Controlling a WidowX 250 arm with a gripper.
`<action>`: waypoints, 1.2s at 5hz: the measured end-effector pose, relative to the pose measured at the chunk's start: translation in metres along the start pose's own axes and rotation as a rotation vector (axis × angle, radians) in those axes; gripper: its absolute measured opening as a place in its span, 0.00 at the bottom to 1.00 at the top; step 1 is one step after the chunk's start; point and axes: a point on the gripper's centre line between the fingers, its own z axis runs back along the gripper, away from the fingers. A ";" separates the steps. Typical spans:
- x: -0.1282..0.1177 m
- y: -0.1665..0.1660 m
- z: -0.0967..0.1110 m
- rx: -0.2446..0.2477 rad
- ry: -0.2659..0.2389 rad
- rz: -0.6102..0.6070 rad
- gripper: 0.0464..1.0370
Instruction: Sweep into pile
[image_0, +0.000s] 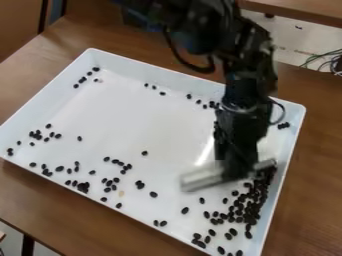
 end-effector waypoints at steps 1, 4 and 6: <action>-0.006 -0.001 0.024 0.014 -0.028 -0.022 0.31; -0.045 0.088 0.059 0.142 -0.047 0.178 0.31; -0.058 0.142 0.028 0.136 -0.036 0.338 0.31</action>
